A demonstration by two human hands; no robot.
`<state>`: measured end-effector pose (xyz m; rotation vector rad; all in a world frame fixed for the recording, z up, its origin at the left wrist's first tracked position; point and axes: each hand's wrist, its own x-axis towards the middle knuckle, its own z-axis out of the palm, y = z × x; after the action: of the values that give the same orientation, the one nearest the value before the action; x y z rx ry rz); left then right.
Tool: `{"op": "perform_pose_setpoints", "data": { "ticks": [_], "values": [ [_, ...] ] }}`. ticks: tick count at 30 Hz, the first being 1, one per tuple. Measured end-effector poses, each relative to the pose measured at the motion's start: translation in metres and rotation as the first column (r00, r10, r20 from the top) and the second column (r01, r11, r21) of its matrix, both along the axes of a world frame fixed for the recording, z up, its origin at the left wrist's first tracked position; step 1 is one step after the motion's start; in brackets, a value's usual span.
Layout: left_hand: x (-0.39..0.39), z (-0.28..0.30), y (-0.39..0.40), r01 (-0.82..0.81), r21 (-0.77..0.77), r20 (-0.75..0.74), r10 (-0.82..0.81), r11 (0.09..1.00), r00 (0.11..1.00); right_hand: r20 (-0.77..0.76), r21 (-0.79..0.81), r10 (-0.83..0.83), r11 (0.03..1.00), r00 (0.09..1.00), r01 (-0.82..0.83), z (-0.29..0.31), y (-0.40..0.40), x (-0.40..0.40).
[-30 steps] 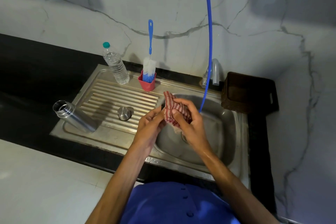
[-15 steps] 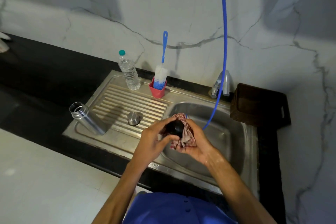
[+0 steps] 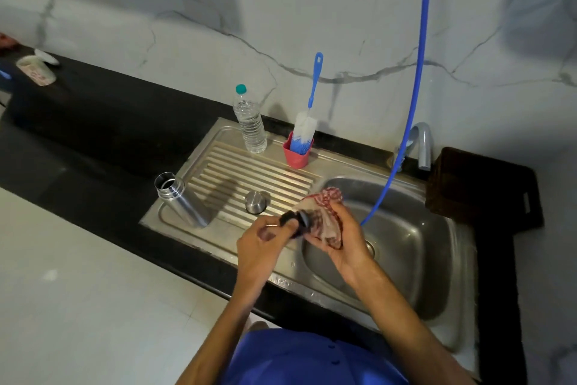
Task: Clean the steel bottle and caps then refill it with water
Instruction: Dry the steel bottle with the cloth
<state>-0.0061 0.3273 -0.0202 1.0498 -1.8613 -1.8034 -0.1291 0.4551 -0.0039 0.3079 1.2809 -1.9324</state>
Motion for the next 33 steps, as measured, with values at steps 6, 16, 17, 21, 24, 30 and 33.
{"op": "perform_pose_setpoints", "data": {
  "ticks": [6, 16, 17, 21, 24, 30, 33],
  "values": [
    [0.001, -0.057, -0.061, -0.089, -0.184, 0.247, 0.134, 0.979, 0.96, 0.376, -0.178, -0.182, 0.948, 0.909, 0.263, -0.002, 0.016, -0.026],
    [0.003, -0.116, -0.101, 0.135, -0.334, 0.554, 0.079, 0.933, 0.829, 0.348, -0.144, -0.182, 0.959, 0.92, 0.244, -0.01, 0.014, -0.031],
    [0.003, -0.115, -0.099, 0.162, -0.369, 0.569, 0.084, 0.915, 0.818, 0.343, -0.144, -0.192, 0.957, 0.92, 0.253, -0.013, 0.015, -0.032],
    [-0.004, -0.103, -0.091, 0.19, -0.535, 0.488, 0.118, 0.823, 0.865, 0.318, -0.122, -0.222, 0.955, 0.922, 0.272, -0.02, 0.02, -0.035],
    [-0.028, -0.1, -0.101, 0.272, -0.563, 0.488, 0.048, 0.781, 0.872, 0.304, -0.118, -0.194, 0.964, 0.933, 0.239, -0.02, 0.018, -0.031],
    [-0.078, -0.117, -0.128, 0.467, -0.514, 0.613, -0.072, 0.719, 0.787, 0.28, -0.111, -0.174, 0.971, 0.944, 0.212, -0.012, 0.015, -0.028],
    [-0.084, -0.109, -0.129, 0.334, -0.455, 0.552, -0.033, 0.826, 0.833, 0.298, -0.132, -0.182, 0.964, 0.937, 0.229, -0.008, 0.018, -0.033]
  ]
}}
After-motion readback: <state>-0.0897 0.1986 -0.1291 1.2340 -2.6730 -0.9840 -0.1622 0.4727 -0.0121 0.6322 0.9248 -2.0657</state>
